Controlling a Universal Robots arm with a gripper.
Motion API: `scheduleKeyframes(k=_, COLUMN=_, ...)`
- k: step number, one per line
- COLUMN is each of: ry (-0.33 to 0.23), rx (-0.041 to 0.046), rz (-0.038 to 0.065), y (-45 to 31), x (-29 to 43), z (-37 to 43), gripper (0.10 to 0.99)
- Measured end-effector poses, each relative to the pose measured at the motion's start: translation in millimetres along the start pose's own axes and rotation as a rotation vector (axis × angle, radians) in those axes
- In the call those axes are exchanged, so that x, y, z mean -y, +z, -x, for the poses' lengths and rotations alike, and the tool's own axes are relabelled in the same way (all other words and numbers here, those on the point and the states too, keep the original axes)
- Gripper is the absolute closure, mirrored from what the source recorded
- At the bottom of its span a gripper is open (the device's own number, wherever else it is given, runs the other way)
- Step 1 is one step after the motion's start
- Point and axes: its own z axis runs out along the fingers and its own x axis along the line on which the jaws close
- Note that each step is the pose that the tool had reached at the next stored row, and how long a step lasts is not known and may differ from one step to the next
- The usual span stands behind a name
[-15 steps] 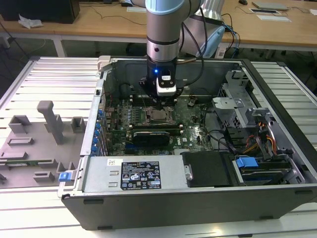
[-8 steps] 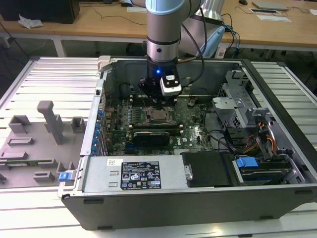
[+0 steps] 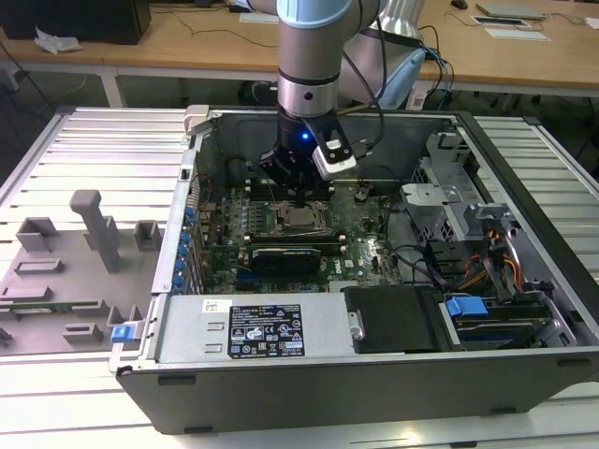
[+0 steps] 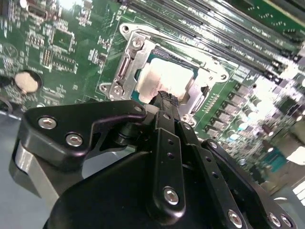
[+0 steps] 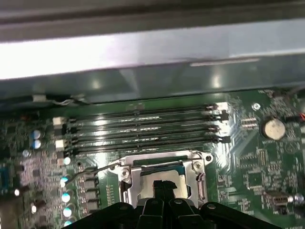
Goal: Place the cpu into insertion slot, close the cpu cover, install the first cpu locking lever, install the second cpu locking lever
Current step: 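Close the cpu cover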
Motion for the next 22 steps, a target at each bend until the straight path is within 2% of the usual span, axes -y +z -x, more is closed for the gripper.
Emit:
scheduleKeyframes(k=4, ry=-0.094, rx=-0.0126, rz=-0.013, y=0.4, x=0.1, z=0.0, gripper=0.980)
scheduleKeyframes(k=8, ry=-0.152, rx=-0.0143, rz=-0.015, y=0.5, x=0.1, z=-0.1, gripper=0.980)
scheduleKeyframes(k=10, ry=-0.160, rx=-0.0135, rz=-0.017, y=0.7, x=0.0, z=-1.0, gripper=0.980)
scheduleKeyframes(k=14, ry=-0.166, rx=-0.0037, rz=-0.027, y=1.2, x=2.2, z=-9.1, gripper=0.980)
scheduleKeyframes(k=16, ry=-0.168, rx=0.0014, rz=-0.029, y=1.4, x=2.3, z=-10.4, gripper=0.980)
scheduleKeyframes(k=19, ry=-0.169, rx=0.0014, rz=-0.029, y=1.4, x=2.4, z=-10.4, gripper=0.980)
scheduleKeyframes(k=22, ry=-0.169, rx=0.0014, rz=-0.029, y=1.5, x=7.0, z=-10.1, gripper=0.980)
